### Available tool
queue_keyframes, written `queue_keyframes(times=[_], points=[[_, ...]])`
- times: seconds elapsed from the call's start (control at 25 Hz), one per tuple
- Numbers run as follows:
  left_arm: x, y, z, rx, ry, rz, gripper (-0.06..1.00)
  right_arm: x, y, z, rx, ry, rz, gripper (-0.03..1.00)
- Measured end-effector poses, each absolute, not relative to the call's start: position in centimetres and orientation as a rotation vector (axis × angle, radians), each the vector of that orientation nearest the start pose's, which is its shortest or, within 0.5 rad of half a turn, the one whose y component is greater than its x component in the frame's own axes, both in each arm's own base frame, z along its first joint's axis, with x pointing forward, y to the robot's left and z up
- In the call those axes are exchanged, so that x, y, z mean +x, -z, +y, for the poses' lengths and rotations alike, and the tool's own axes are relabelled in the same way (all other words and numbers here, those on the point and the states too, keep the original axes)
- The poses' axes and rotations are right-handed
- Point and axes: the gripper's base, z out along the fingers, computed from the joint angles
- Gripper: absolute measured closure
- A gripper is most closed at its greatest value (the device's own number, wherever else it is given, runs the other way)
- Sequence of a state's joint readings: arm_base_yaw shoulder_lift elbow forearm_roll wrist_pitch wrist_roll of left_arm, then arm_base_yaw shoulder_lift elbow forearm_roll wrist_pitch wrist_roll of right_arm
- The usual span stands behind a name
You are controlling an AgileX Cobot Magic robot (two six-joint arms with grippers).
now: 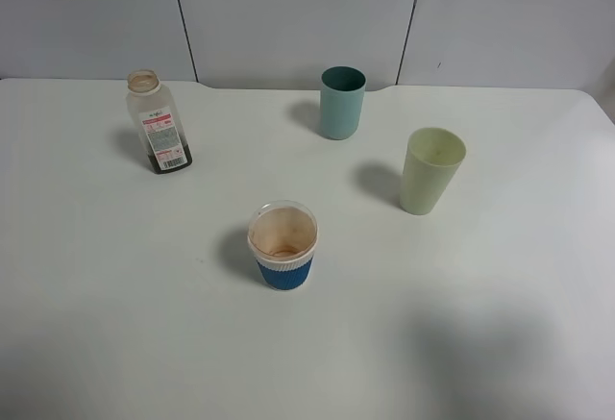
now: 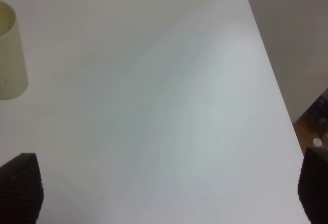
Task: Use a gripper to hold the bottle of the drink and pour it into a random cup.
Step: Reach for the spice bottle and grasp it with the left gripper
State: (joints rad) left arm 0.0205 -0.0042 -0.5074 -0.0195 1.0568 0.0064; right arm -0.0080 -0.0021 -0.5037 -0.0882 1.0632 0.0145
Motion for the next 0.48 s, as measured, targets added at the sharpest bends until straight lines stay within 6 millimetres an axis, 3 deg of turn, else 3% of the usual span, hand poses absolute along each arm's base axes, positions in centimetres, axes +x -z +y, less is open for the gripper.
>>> queue_keyframes(times=[0.48], points=[[-0.62,-27.96,-0.17,-0.013,0.006,2.029,0.11,-0.60,-27.83,-0.70,0.027,0.102,2.039,-0.02]])
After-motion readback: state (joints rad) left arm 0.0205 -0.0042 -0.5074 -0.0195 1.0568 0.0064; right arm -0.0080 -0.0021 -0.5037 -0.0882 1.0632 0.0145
